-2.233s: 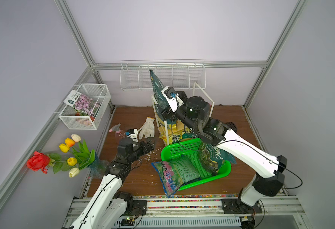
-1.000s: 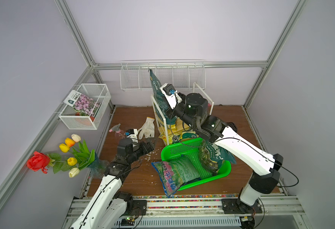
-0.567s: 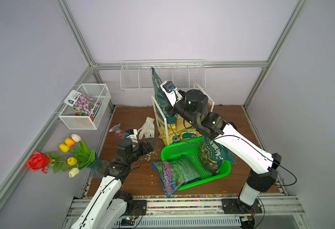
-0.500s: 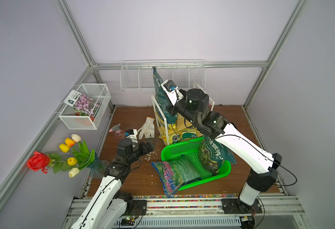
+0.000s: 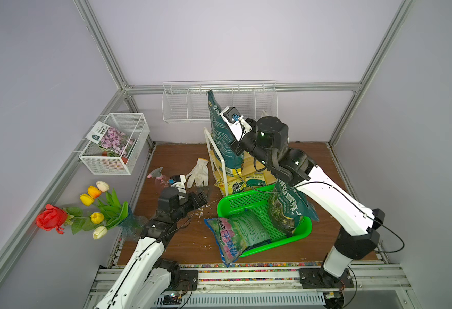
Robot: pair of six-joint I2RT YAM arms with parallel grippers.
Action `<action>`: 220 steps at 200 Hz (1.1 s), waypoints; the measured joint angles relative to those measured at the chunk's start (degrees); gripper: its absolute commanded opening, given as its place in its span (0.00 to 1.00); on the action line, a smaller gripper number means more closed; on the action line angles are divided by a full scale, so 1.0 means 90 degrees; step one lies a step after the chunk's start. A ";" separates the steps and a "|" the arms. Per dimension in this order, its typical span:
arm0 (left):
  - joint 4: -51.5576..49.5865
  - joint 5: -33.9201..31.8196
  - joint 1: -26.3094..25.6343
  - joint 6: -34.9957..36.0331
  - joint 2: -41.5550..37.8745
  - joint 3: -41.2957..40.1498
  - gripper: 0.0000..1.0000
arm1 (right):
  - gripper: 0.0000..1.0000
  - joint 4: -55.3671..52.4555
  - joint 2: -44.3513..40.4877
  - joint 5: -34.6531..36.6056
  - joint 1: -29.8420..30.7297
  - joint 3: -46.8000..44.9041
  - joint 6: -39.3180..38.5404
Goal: Take down the fertilizer bag from the shelf
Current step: Pick up the fertilizer bag from the shelf, then place the fertilizer bag in the storage box.
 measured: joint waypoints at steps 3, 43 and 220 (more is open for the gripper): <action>0.0002 0.0000 0.0000 0.0000 0.0000 -0.0002 1.00 | 0.00 -0.0024 -0.0017 0.0000 0.0000 0.0000 -0.0010; 0.0007 0.0000 0.0000 0.0000 0.0000 -0.0002 1.00 | 0.00 -0.0335 -0.0250 0.0027 0.0000 0.0000 -0.0068; -0.1156 0.0194 0.0000 0.0350 0.0017 0.0131 1.00 | 0.00 -0.1496 -0.2489 0.0376 0.0549 -0.1178 -0.0148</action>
